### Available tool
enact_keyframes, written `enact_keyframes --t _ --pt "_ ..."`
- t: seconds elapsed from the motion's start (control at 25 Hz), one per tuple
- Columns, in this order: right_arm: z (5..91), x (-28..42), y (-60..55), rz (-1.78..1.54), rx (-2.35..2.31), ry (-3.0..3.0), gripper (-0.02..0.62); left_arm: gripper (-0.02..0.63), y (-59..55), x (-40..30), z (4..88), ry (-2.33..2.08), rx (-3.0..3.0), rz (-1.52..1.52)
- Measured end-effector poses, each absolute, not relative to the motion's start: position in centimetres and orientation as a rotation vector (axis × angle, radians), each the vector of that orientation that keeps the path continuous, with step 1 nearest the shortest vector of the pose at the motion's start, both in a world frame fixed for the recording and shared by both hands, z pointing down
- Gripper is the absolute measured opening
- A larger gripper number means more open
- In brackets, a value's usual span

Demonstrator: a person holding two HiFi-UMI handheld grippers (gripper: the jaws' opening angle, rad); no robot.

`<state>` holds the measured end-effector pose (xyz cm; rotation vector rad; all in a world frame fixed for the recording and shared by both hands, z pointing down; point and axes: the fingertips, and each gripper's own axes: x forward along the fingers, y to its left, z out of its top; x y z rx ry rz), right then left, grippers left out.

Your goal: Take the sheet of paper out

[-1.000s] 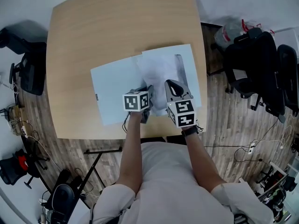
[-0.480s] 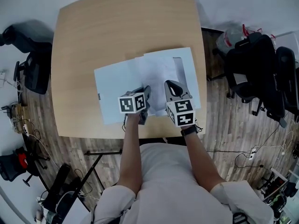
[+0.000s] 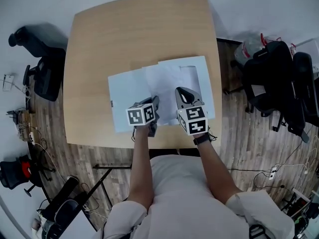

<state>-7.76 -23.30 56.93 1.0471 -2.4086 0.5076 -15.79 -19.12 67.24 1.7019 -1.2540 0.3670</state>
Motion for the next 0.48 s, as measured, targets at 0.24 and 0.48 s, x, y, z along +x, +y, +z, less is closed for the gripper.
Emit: enact_keyframes --t 0.24,0.48 --pt "55.9 -8.6 -22.3 0.48 1.014 -2.444 0.014 0.009 -17.8 -17.9 66.1 -1.321 1.684 0.344" --pt "55.1 -8.1 -21.8 0.451 0.999 -2.464 0.014 0.009 -16.6 -20.4 64.8 -1.393 1.672 0.322"
